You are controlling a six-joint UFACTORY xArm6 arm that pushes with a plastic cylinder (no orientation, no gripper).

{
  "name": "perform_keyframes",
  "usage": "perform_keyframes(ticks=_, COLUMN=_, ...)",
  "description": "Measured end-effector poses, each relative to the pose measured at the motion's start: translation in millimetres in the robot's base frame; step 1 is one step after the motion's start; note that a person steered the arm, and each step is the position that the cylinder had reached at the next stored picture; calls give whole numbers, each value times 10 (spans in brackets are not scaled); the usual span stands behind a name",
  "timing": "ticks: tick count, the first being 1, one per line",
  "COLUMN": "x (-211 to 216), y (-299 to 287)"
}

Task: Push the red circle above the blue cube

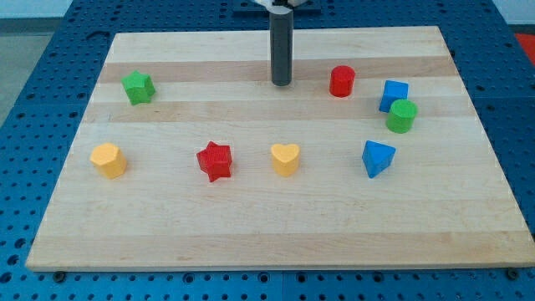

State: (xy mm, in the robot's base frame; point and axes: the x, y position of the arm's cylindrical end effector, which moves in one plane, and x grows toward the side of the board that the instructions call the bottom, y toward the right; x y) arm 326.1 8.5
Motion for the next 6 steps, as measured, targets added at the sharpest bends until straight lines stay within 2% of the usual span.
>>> perform_keyframes(ticks=4, x=17, y=1123)
perform_keyframes(ticks=6, x=10, y=1325)
